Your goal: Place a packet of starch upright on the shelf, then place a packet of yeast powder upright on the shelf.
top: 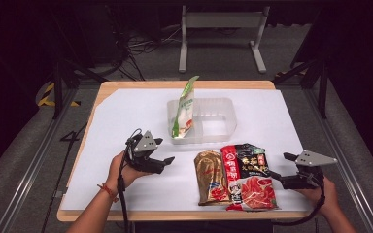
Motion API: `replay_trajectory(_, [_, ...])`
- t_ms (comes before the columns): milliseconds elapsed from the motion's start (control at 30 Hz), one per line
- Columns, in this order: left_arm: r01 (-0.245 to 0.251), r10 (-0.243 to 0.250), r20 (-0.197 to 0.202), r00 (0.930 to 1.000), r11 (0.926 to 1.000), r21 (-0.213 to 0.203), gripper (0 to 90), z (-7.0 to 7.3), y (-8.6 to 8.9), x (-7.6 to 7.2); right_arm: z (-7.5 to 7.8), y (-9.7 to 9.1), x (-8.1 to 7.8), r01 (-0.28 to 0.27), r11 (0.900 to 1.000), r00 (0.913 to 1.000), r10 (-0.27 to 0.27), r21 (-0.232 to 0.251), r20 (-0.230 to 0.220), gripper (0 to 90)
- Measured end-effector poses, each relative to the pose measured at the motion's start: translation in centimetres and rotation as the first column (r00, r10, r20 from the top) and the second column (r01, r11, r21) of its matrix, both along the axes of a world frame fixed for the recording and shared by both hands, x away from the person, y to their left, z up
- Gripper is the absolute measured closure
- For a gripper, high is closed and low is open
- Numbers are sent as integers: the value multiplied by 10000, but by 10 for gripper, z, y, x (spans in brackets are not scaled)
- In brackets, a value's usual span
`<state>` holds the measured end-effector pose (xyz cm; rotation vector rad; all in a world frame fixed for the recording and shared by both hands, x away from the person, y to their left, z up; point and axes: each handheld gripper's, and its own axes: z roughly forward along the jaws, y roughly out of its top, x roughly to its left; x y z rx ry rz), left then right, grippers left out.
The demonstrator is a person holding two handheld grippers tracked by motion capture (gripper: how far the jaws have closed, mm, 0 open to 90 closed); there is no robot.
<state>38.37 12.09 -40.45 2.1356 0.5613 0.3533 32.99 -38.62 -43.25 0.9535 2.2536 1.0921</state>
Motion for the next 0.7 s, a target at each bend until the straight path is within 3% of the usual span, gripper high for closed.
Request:
replay_trajectory(200, [286, -322, -632, 9975, 9980, -560, 214, -7, -2, 6, 0, 0, 0, 6, 10000, 10000, -6, 14, -2, 130])
replay_trajectory(367, [675, -794, -1255, 9889, 9930, -966, 227, -13, -11, 11, 0, 0, 2, 31, 10000, 10000, -31, 1, -18, 129])
replay_trajectory(533, [967, -1147, -1700, 9787, 9891, -1109, 219, -18, -24, 15, 0, 1, 1, 81, 10000, 10000, -81, -37, -24, 129])
replay_trajectory(600, [821, -996, -1785, 9789, 9913, -1031, 162, -20, -32, 18, 0, 1, 1, 111, 9999, 9999, -111, -26, -38, 130])
replay_trajectory(700, [1018, -1207, -1939, 9736, 9893, -1044, 164, -23, -44, 22, 0, 1, 0, 112, 9999, 9999, -112, -55, -31, 130])
